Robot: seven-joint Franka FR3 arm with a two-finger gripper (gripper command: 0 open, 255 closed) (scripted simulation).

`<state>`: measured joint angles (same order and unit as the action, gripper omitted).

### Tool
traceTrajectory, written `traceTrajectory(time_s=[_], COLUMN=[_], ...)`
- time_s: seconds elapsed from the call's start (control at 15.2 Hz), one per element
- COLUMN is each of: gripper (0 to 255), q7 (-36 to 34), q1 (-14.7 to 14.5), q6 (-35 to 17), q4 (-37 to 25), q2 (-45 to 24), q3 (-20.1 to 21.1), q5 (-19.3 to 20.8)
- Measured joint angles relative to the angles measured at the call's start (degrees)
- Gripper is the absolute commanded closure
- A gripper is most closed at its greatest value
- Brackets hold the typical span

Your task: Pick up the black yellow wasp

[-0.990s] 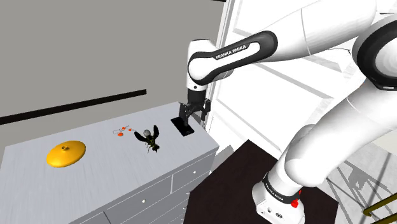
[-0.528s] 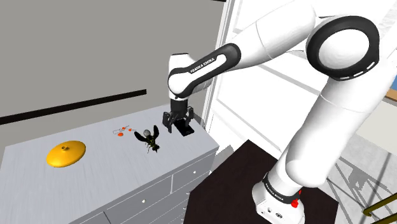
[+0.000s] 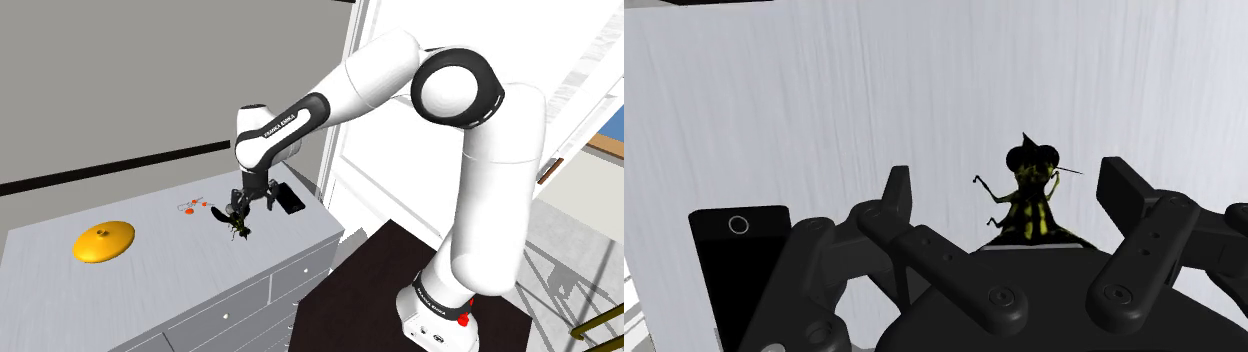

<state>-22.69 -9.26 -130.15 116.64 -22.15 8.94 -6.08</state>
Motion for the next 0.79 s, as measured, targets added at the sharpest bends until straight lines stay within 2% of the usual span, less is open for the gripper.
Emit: traceTrajectory(time_s=[0.33,0.79], gripper=[0,0], q7=[-2.2,-2.0], q1=[-2.2,-2.6], q6=[-0.7,-3.7], q4=[-10.3,-12.3], q2=[-10.6,-15.6], q3=[-0.4,-0.8], q5=[1.7,2.2])
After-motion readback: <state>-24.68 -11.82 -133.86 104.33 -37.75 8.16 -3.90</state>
